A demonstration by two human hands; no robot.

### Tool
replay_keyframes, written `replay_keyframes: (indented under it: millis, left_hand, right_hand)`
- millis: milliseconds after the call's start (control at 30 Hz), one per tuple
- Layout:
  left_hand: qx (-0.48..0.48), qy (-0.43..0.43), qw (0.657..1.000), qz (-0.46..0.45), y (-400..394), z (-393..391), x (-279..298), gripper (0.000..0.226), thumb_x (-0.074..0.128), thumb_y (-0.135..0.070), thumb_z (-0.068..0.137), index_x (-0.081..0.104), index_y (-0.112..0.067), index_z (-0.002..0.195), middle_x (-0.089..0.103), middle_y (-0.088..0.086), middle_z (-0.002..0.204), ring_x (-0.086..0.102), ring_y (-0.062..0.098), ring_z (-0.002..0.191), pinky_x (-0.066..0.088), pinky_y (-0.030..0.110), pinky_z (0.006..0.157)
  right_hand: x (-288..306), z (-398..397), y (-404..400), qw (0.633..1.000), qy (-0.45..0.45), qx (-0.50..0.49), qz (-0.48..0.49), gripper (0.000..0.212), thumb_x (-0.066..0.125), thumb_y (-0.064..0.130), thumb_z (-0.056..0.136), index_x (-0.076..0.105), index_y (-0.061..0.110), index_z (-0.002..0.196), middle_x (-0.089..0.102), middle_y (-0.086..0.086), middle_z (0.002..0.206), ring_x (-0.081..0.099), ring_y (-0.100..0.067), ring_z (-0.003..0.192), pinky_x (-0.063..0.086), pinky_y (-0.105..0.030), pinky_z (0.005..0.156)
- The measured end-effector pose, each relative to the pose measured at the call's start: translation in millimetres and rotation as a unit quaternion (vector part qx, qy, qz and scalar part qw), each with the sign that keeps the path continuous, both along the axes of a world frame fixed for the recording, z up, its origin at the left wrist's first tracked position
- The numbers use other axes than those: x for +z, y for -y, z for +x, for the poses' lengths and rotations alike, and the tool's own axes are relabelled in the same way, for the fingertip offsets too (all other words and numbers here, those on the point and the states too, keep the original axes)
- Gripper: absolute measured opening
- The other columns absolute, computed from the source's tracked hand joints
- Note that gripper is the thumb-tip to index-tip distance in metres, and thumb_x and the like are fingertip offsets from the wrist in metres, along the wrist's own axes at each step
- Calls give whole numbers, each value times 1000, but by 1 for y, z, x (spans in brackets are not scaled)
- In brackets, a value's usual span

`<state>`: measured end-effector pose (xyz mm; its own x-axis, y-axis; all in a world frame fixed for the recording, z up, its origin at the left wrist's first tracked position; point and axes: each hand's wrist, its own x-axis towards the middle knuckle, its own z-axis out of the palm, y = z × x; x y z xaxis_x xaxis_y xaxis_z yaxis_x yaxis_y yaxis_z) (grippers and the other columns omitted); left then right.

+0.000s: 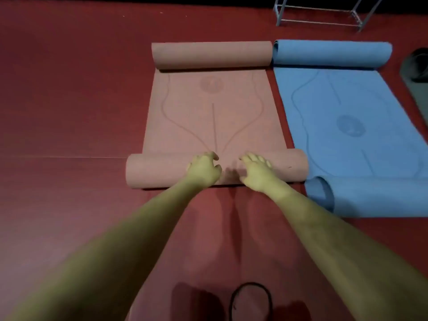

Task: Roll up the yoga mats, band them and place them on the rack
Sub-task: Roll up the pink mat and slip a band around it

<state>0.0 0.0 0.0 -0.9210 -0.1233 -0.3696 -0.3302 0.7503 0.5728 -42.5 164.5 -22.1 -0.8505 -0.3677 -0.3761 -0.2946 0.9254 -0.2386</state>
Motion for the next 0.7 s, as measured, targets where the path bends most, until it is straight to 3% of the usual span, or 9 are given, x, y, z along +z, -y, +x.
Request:
replay_keyframes:
  millis: [133, 300, 367, 500, 567, 633, 700]
  left_hand:
    - [-33, -10, 996, -86, -2, -8, -63, 49, 50, -25, 92, 40, -17, 139, 36, 2, 148, 31, 26, 134, 24, 38, 106]
    - [-77, -10, 987, -144, -6, -3, -110, 74, 59, -27, 85, 21, -14, 148, 20, 5, 156, 20, 27, 141, 18, 42, 112]
    - [-91, -18, 977, -190, -9, 10, -120, 80, 62, -33, 83, 19, -12, 148, 29, 8, 149, 29, 31, 134, 23, 42, 108]
    - [-146, -53, 947, -281, -13, 38, -134, 74, 64, -50, 79, 35, -13, 136, 37, 10, 129, 37, 33, 116, 28, 41, 96]
    - [-160, -61, 944, -283, -12, 52, -139, 75, 66, -58, 73, 38, -15, 128, 33, 11, 128, 35, 33, 116, 28, 41, 97]
    - [-185, -48, 940, -282, -12, 65, -145, 86, 66, -64, 69, 33, -13, 130, 28, 13, 135, 32, 34, 122, 28, 41, 102]
    - [-195, -46, 937, -286, -15, 78, -148, 93, 66, -65, 69, 28, -11, 133, 27, 13, 140, 33, 33, 123, 29, 39, 102]
  right_hand:
    - [-63, -16, 7, 999, -30, 26, 35, 92, 67, 26, 82, 9, 13, 152, -2, -4, 161, 6, -24, 147, 8, -37, 117]
    - [-101, -2, -4, 993, -83, 47, 68, 108, 73, 34, 77, -1, 5, 151, 21, -12, 150, 27, -29, 135, 22, -36, 111]
    - [-110, 16, -8, 989, -104, 58, 91, 106, 73, 38, 76, 4, 4, 150, 28, -12, 142, 33, -30, 126, 25, -37, 106]
    - [-123, 57, -20, 976, -175, 83, 99, 74, 73, 41, 73, 41, 8, 131, 41, -13, 130, 42, -32, 113, 32, -40, 94]
    - [-129, 68, -25, 972, -201, 87, 83, 69, 79, 43, 66, 53, 7, 118, 43, -21, 135, 43, -38, 121, 32, -44, 102]
    - [-133, 78, -27, 980, -167, 90, 56, 68, 76, 43, 70, 50, 6, 120, 32, -23, 147, 29, -37, 137, 20, -45, 112]
    - [-136, 89, -30, 984, -160, 74, 37, 69, 72, 45, 72, 46, 6, 122, 40, -18, 139, 36, -33, 132, 25, -42, 107]
